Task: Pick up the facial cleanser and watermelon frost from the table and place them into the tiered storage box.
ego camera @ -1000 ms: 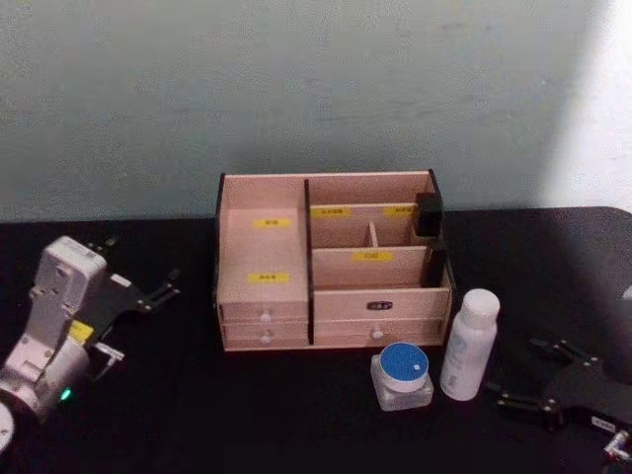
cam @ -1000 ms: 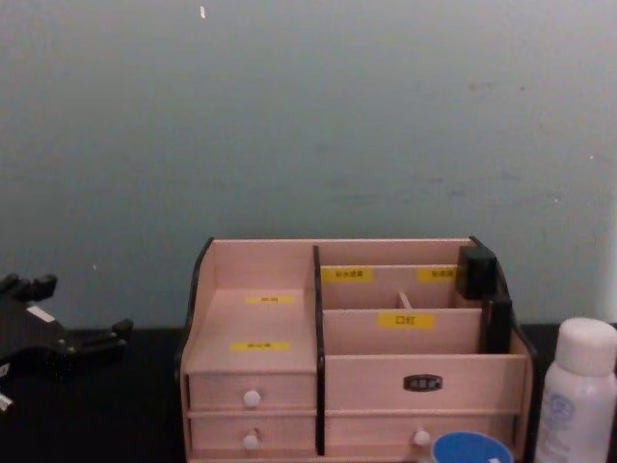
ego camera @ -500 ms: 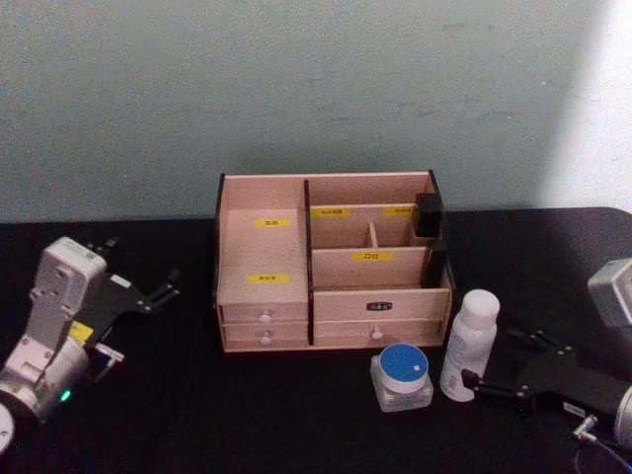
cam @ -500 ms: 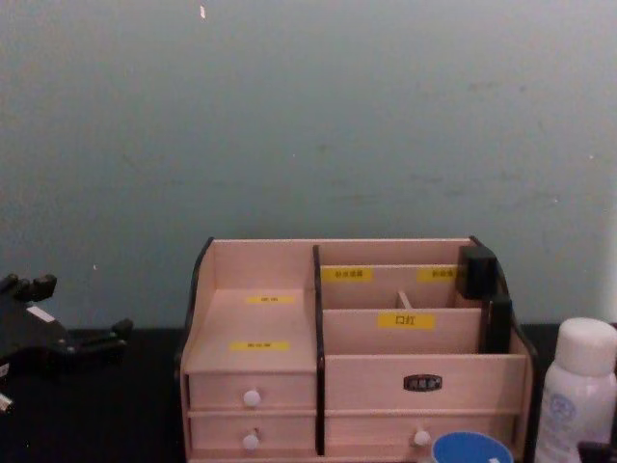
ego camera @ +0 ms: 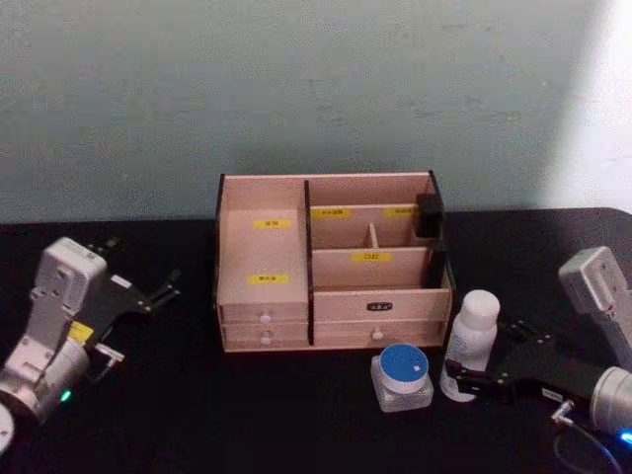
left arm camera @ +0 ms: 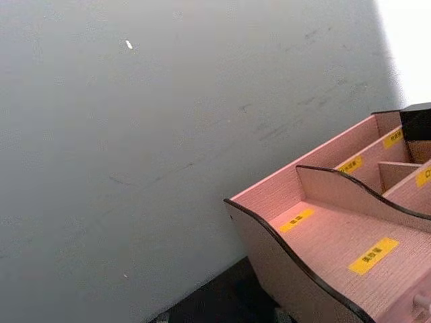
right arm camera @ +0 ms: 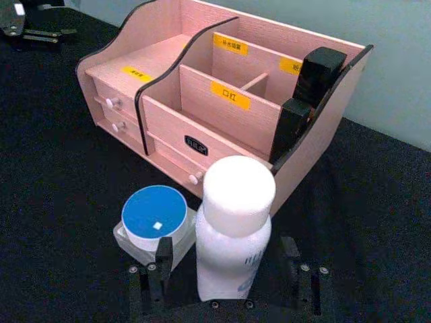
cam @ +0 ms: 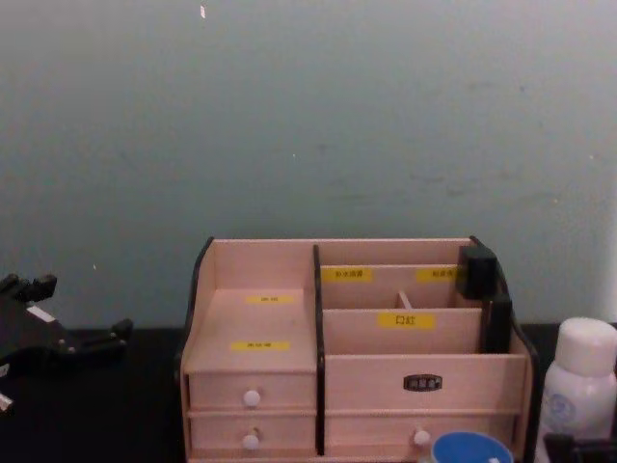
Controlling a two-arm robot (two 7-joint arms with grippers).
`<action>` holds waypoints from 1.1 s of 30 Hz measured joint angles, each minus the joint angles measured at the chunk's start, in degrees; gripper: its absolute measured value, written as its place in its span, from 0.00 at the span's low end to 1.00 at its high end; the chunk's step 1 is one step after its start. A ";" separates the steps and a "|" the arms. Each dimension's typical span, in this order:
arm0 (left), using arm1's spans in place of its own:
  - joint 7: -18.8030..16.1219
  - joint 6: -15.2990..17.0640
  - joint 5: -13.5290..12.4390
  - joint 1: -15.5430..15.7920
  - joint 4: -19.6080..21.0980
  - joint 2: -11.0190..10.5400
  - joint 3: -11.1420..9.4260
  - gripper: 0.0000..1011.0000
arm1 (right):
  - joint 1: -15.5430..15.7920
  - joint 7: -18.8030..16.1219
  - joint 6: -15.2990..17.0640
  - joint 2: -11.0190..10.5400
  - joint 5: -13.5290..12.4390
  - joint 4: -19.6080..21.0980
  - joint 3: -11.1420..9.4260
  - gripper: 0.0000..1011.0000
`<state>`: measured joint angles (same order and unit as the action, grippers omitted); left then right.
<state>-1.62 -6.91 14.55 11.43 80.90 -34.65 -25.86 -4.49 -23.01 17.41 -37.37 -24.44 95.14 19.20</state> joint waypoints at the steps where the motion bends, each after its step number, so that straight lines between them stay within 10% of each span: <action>1: 0.00 0.00 0.00 0.00 0.00 0.00 0.00 0.99 | -0.20 -0.06 0.04 0.16 0.13 -0.20 0.11 0.99; 24: 0.00 0.00 0.00 0.00 0.00 0.00 0.00 0.99 | -2.01 -0.26 0.37 1.61 1.24 -2.01 0.80 0.99; 33: 0.00 0.00 0.00 0.00 0.00 0.00 0.00 0.99 | -1.96 -0.24 0.35 1.57 1.15 -1.96 0.76 0.78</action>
<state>-1.62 -6.91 14.55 11.43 80.90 -34.64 -25.86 -6.45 -23.25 17.75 -35.80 -23.29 93.18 19.97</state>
